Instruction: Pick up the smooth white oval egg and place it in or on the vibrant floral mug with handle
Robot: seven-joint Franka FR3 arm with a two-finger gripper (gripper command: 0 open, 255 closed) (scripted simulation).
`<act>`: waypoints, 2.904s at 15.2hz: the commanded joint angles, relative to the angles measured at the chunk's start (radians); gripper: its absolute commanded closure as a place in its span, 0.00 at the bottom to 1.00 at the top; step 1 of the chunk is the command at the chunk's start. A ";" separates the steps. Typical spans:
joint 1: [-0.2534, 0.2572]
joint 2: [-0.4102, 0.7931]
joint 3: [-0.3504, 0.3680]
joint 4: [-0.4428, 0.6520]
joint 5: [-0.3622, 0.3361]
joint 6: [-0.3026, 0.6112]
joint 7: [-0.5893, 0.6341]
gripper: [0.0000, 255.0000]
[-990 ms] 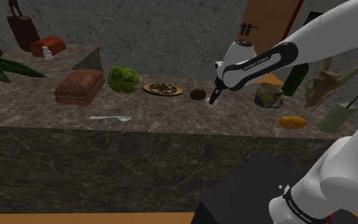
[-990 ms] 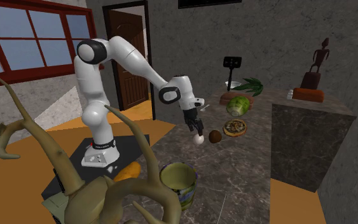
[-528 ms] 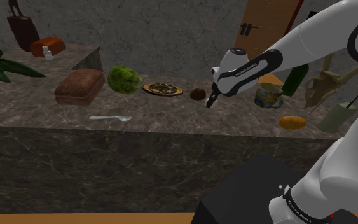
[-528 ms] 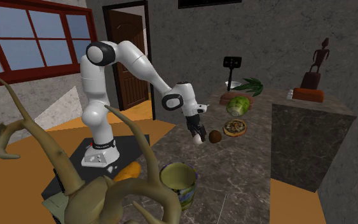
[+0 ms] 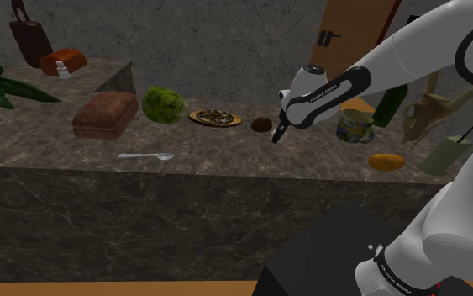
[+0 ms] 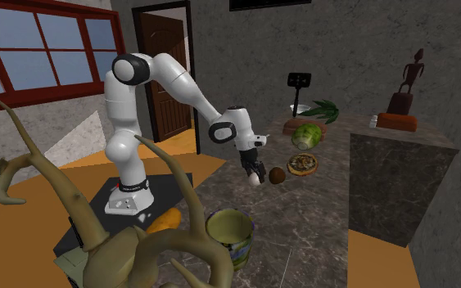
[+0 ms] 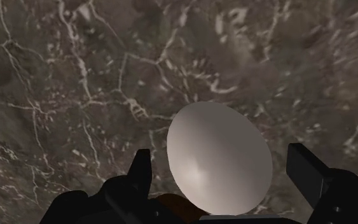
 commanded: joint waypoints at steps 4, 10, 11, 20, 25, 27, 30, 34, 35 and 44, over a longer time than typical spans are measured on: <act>0.000 0.000 0.000 0.000 0.000 0.000 0.000 1.00; 0.000 0.000 0.000 0.000 0.000 0.000 0.000 1.00; 0.001 -0.010 -0.001 0.003 -0.003 -0.013 0.001 1.00; 0.005 -0.097 -0.002 0.039 -0.020 -0.134 0.006 1.00; 0.007 -0.138 0.000 0.067 -0.026 -0.202 0.006 1.00; 0.007 -0.153 0.001 0.079 -0.027 -0.229 0.005 1.00; 0.008 -0.173 0.002 0.100 -0.029 -0.270 0.004 1.00; 0.009 -0.198 0.005 0.130 -0.030 -0.324 0.003 1.00; 0.009 -0.203 0.005 0.138 -0.031 -0.338 0.002 1.00; 0.012 -0.243 0.010 0.220 -0.030 -0.459 -0.005 1.00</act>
